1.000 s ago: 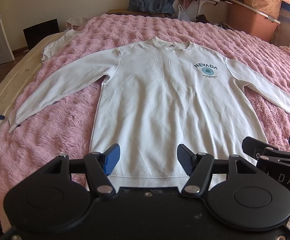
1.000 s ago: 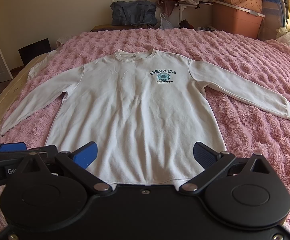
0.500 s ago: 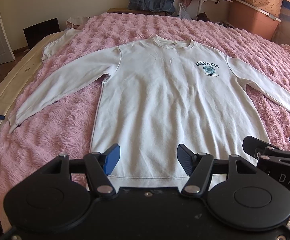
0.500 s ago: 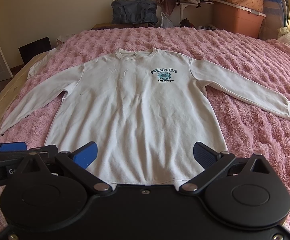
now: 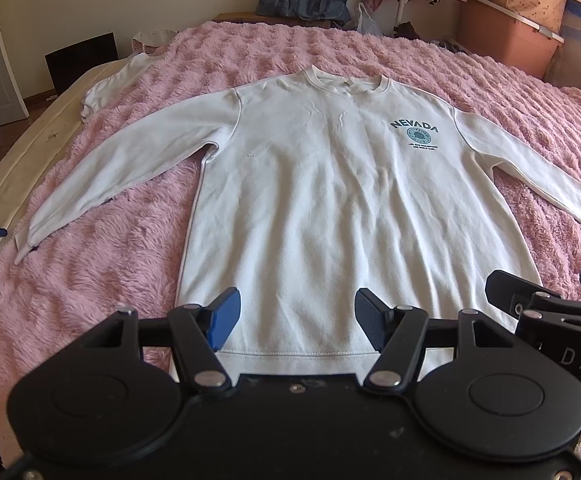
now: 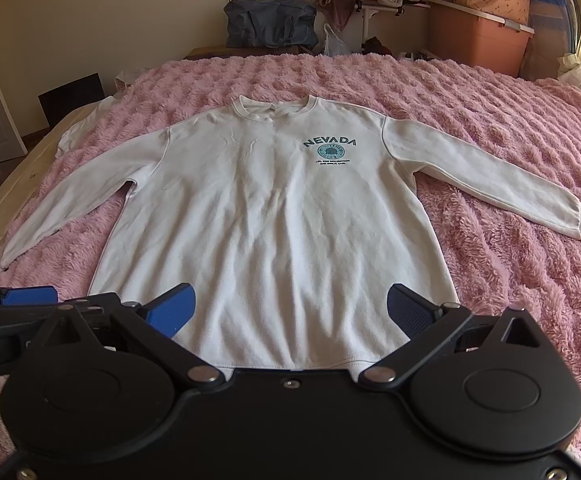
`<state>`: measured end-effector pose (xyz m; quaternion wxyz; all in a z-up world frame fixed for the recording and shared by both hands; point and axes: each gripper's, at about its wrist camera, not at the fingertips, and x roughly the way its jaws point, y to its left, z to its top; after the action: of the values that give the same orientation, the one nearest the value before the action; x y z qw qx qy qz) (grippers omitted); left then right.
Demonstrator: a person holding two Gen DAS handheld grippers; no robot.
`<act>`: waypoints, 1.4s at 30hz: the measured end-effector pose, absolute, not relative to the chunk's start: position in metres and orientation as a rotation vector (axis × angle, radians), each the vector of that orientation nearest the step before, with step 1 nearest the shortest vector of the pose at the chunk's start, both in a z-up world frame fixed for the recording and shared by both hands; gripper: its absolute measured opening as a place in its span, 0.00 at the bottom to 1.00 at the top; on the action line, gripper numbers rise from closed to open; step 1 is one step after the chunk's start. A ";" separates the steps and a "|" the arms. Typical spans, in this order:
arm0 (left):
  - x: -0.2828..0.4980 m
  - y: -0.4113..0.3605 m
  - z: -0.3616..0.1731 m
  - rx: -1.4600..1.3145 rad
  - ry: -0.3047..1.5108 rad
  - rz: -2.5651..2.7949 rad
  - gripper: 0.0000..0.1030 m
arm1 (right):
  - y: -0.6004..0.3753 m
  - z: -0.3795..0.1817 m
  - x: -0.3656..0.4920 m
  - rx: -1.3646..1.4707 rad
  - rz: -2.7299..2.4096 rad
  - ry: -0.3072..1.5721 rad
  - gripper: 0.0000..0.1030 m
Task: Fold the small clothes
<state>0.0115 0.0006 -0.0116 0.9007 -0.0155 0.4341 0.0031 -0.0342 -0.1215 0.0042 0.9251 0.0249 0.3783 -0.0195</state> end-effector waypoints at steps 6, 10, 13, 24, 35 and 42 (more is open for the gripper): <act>0.016 0.003 -0.011 -0.122 0.865 -0.106 0.65 | -0.129 0.001 -0.033 0.075 -0.067 0.767 1.00; 0.028 -0.008 -0.008 -0.125 0.816 -0.192 0.65 | -0.147 0.001 -0.032 0.111 -0.113 0.728 1.00; 0.039 -0.019 -0.005 -0.151 0.746 -0.302 0.65 | -0.169 0.003 -0.037 0.150 -0.118 0.635 1.00; 0.146 -0.106 -0.027 -0.199 0.688 -0.574 0.65 | -0.283 -0.008 -0.021 0.011 -0.352 0.470 0.99; 0.291 -0.223 -0.096 -0.332 0.692 -0.680 0.65 | -0.465 -0.081 0.014 0.361 -0.627 0.377 0.60; 0.352 -0.272 -0.148 -0.460 0.820 -0.685 0.65 | -0.546 -0.137 0.030 0.617 -0.747 0.365 0.49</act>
<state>0.3516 -0.2720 -0.1483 0.8356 -0.2172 0.3872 -0.3234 0.0303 -0.5458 -0.1373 0.8689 0.2950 0.1745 -0.3571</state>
